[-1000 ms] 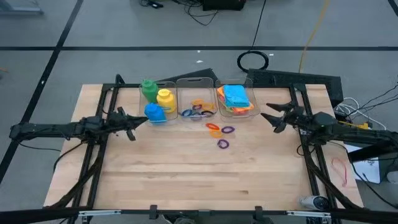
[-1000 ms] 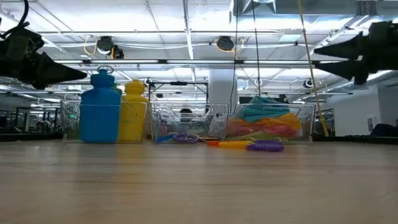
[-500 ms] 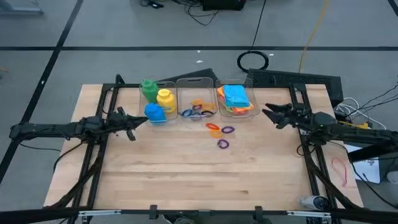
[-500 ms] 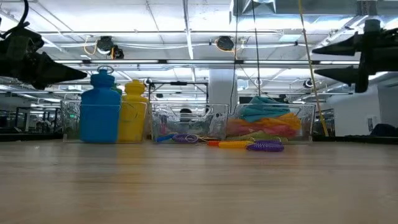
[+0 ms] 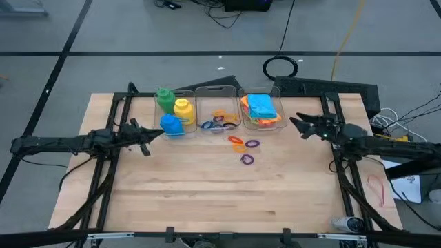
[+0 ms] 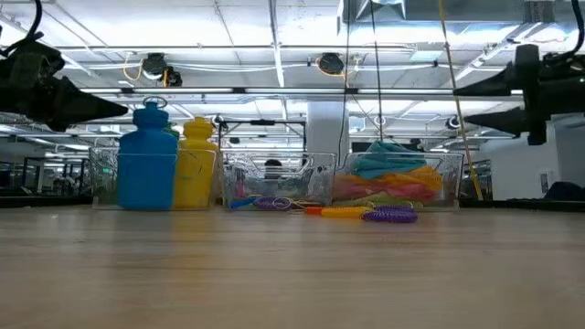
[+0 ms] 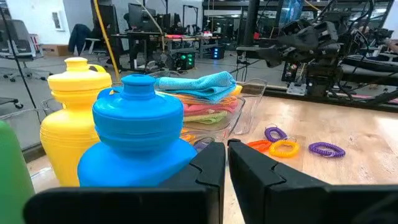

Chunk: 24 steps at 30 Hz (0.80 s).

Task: Pick & Place Sports Items
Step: Put the purple wrist coil into the middle transparent container

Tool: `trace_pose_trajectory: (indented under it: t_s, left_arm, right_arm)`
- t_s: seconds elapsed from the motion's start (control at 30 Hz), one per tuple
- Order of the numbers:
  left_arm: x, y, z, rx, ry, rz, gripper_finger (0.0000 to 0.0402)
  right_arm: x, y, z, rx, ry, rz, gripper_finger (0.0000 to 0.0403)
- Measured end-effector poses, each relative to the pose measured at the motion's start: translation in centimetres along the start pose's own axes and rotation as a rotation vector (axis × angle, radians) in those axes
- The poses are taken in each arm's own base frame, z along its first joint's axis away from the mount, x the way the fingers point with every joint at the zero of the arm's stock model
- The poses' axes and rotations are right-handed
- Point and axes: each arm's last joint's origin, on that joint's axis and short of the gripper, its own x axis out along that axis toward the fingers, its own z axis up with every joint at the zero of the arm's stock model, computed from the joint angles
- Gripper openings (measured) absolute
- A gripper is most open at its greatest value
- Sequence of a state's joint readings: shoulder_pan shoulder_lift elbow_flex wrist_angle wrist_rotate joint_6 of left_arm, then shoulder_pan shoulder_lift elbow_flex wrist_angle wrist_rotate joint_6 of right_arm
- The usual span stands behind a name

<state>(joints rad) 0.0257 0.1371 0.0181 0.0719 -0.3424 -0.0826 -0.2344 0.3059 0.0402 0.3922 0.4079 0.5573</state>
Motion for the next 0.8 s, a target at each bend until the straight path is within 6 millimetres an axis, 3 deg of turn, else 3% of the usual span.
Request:
trace_pose_trajectory:
  t_s: [0.23,0.37,0.5,0.8]
  left_arm:
    - [0.0,0.0,0.0,0.0,0.0,0.0,0.0021]
    - [0.0,0.0,0.0,0.0,0.0,0.0,0.0021]
    - [0.0,0.0,0.0,0.0,0.0,0.0,0.0021]
    - [0.0,0.0,0.0,0.0,0.0,0.0,0.0021]
  right_arm:
    - [0.0,1.4,-0.3,0.031,0.191,0.393,0.0287]
    - [-0.2,2.7,0.0,0.008,0.186,0.61,0.0255]
    - [-0.3,3.9,-0.5,-0.044,0.164,0.693,0.0191]
    - [-0.3,6.1,-3.4,-0.102,0.246,0.715,0.0004]
